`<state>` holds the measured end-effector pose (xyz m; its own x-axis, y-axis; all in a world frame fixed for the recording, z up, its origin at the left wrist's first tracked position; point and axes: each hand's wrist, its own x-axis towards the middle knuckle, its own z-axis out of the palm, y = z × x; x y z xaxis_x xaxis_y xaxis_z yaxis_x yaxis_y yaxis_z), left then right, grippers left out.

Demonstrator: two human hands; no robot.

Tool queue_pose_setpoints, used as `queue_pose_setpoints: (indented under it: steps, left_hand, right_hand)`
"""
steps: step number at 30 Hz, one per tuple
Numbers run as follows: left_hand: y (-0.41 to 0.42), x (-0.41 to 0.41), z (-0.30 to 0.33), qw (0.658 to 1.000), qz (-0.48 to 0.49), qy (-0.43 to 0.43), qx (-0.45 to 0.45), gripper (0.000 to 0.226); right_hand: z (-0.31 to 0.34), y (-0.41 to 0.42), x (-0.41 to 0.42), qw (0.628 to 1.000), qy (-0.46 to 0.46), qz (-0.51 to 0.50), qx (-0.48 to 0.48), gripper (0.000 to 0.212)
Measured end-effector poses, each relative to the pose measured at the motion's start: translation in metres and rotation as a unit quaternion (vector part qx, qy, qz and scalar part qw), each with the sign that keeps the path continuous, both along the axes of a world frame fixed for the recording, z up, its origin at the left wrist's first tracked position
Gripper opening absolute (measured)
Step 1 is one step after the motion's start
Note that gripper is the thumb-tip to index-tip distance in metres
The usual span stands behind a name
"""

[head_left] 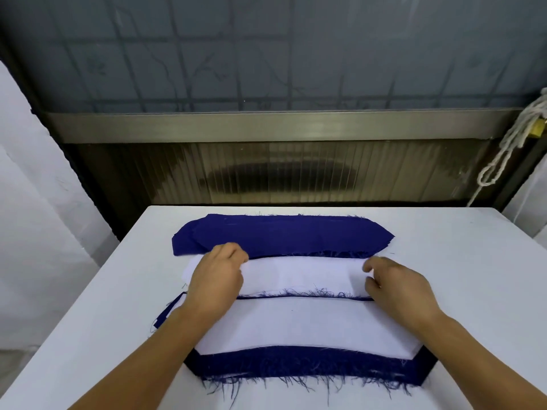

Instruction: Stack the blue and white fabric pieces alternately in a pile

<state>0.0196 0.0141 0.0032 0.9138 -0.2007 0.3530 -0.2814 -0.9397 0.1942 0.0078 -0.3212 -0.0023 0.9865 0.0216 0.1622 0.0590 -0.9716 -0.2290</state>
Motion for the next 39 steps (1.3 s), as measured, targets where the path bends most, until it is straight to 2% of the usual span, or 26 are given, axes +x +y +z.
queue_pose_setpoints:
  steps: [4,9,18,23,33,39]
  left_hand:
    - [-0.019,0.032,0.001,1.0,0.004,-0.003,-0.006,0.046]
    - [-0.029,0.051,-0.019,0.998,0.01,0.062,-0.003,0.051]
    - [-0.029,0.052,-0.031,0.999,0.025,0.008,-0.024,0.027]
    - [-0.028,0.047,-0.025,0.999,0.035,-0.019,-0.036,0.02]
    - [-0.027,0.043,-0.022,0.996,0.061,-0.018,-0.066,0.003]
    - [-0.022,0.048,-0.03,0.996,0.052,-0.005,-0.077,0.025]
  right_hand:
    - [0.004,0.024,0.033,0.998,-0.031,0.029,0.037,0.033]
    - [-0.005,0.037,0.063,0.996,-0.03,0.046,0.071,0.043]
    - [-0.03,0.03,0.071,0.988,-0.111,0.016,0.105,0.02]
    - [-0.027,0.032,0.069,0.989,-0.115,0.013,0.091,0.012]
    - [-0.024,0.032,0.066,0.985,-0.135,0.033,0.106,0.008]
    - [-0.024,0.028,0.067,0.986,-0.11,0.03,0.123,0.013]
